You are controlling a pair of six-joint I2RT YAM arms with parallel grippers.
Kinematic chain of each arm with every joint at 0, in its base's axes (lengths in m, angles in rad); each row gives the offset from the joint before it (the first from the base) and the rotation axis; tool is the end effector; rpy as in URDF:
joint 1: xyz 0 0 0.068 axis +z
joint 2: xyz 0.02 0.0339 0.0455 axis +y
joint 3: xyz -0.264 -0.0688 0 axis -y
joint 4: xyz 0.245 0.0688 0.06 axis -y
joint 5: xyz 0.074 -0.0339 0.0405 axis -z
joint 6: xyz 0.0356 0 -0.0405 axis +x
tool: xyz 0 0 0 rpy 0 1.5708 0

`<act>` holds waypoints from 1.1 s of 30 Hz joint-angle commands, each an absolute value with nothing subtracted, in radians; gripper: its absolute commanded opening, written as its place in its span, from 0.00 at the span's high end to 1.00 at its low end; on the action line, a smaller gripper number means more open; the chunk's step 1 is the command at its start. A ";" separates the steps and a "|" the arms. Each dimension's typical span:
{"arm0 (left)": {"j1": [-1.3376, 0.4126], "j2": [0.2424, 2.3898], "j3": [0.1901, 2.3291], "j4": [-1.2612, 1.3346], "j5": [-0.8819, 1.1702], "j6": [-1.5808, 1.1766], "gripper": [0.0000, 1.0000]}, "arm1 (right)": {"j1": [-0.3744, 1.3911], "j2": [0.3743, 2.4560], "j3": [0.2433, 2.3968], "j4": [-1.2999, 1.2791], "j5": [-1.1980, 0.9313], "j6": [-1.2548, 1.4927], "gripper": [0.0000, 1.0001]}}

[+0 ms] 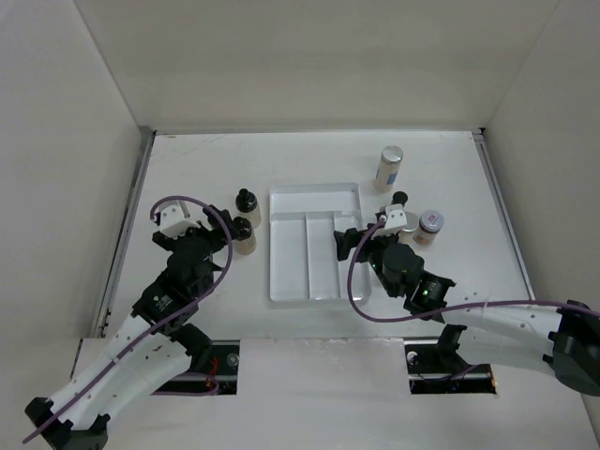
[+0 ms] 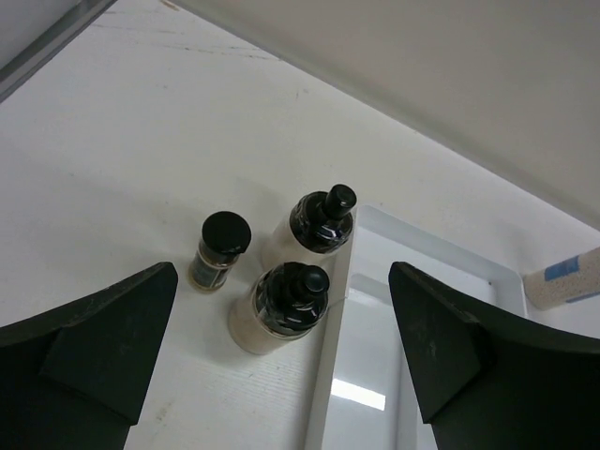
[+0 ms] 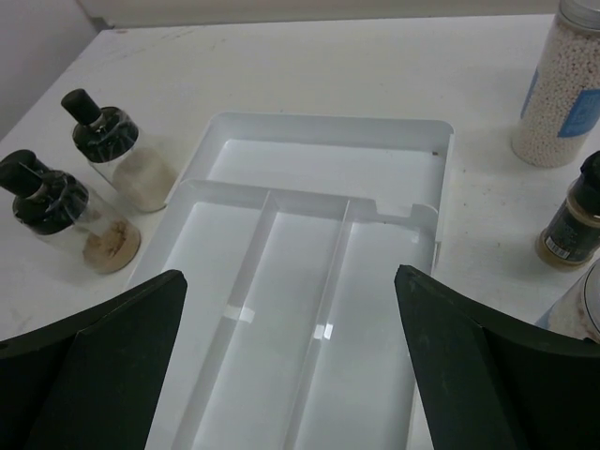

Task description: Organize the condiment bottles

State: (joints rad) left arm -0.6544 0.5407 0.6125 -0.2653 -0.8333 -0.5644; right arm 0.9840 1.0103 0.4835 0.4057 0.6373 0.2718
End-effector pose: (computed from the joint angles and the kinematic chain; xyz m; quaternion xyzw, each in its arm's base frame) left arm 0.1191 -0.0581 0.3080 -0.2252 0.7169 -0.0764 0.6554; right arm 0.1414 0.1744 0.2534 -0.0532 0.7387 0.1801 0.6473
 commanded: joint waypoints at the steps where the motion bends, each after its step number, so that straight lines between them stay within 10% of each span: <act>1: -0.648 0.590 0.640 -0.236 -0.821 -0.542 0.00 | 0.993 1.009 0.529 0.468 0.614 0.255 0.00; 6: -0.653 0.702 0.643 -0.189 -0.795 -0.477 0.00 | 0.993 0.999 0.529 0.453 0.594 0.265 0.00; 12: -0.663 0.719 0.597 -0.097 -0.779 -0.448 0.00 | 0.975 0.986 0.520 0.446 0.552 0.288 0.65; 15: -0.650 0.729 0.569 -0.063 -0.747 -0.446 0.00 | 0.967 0.988 0.522 0.433 0.548 0.299 0.73; 19: -0.640 0.796 0.546 -0.046 -0.723 -0.448 0.15 | 0.964 0.999 0.535 0.413 0.538 0.314 0.61; 25: -0.622 0.966 0.551 0.003 -0.715 -0.453 0.23 | 0.952 0.992 0.529 0.414 0.500 0.328 0.19; 33: -0.610 1.137 0.571 0.100 -0.753 -0.448 0.21 | 0.950 0.994 0.529 0.416 0.495 0.333 0.16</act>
State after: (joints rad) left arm -0.6189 1.1168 0.5529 0.0105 -0.7269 -0.4576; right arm 0.9558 1.0065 0.4839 0.3897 0.5129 0.3218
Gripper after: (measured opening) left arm 0.794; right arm 0.839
